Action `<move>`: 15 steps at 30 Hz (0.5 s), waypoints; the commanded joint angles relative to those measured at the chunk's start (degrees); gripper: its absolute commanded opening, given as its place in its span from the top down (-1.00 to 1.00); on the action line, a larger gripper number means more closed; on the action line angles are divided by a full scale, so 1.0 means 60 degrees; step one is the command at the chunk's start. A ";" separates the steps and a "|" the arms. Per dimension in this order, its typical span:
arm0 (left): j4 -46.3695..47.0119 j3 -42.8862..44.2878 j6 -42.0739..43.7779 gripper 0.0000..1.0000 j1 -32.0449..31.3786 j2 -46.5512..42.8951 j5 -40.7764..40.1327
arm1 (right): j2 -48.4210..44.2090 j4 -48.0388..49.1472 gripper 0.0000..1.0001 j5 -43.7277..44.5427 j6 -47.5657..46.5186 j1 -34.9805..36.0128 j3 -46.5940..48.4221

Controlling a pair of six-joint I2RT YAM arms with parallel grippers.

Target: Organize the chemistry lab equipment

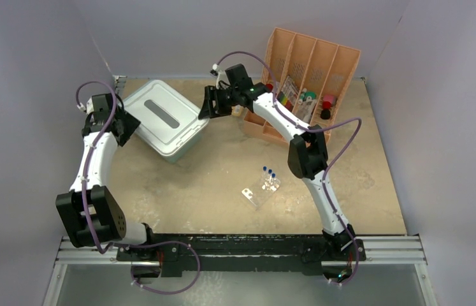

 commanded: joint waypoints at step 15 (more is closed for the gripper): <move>-0.0132 0.0963 0.0907 -0.20 0.0063 0.0476 -0.0538 | -0.3658 0.1233 -0.25 0.1112 -0.1598 0.0365 -0.3722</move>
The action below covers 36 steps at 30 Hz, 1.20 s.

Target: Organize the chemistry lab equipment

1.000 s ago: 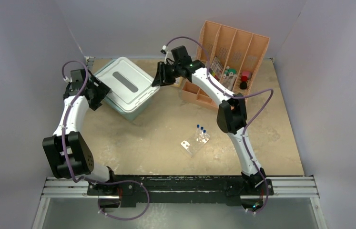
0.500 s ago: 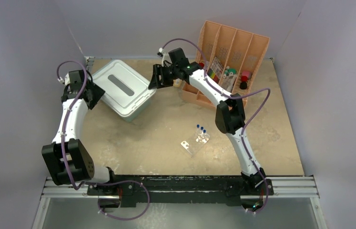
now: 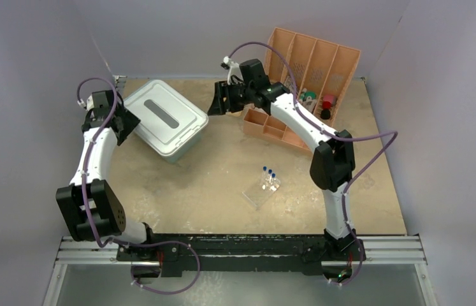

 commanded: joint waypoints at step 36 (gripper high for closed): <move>-0.0707 0.1622 0.1143 -0.20 0.0074 0.1698 -0.1018 | 0.1076 -0.0351 0.14 0.3432 -0.1772 0.2042 0.1651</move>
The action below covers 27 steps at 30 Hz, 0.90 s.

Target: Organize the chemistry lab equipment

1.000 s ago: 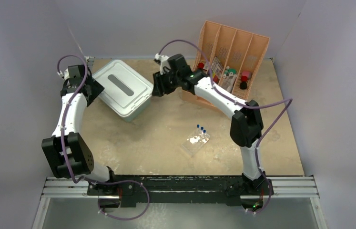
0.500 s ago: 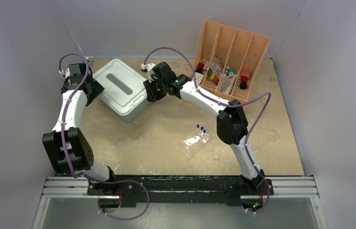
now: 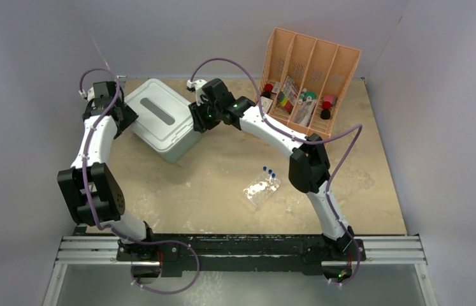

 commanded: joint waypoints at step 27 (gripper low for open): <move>-0.0349 -0.0260 0.1581 -0.30 -0.1607 -0.4970 0.1845 | -1.0725 -0.2366 -0.47 0.8025 0.2779 -0.0472 -0.7738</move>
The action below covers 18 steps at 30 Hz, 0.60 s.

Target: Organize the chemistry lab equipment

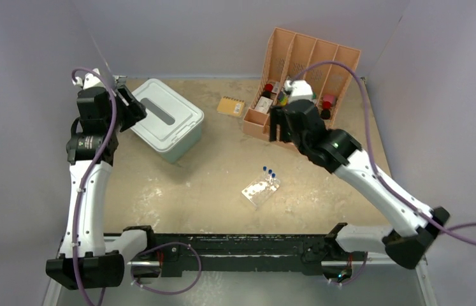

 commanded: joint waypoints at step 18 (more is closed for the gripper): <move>-0.0474 -0.0333 -0.1266 -0.53 -0.0370 -0.2727 -0.0637 | -0.4949 -0.3943 -0.98 0.4551 0.1110 0.0019 0.0159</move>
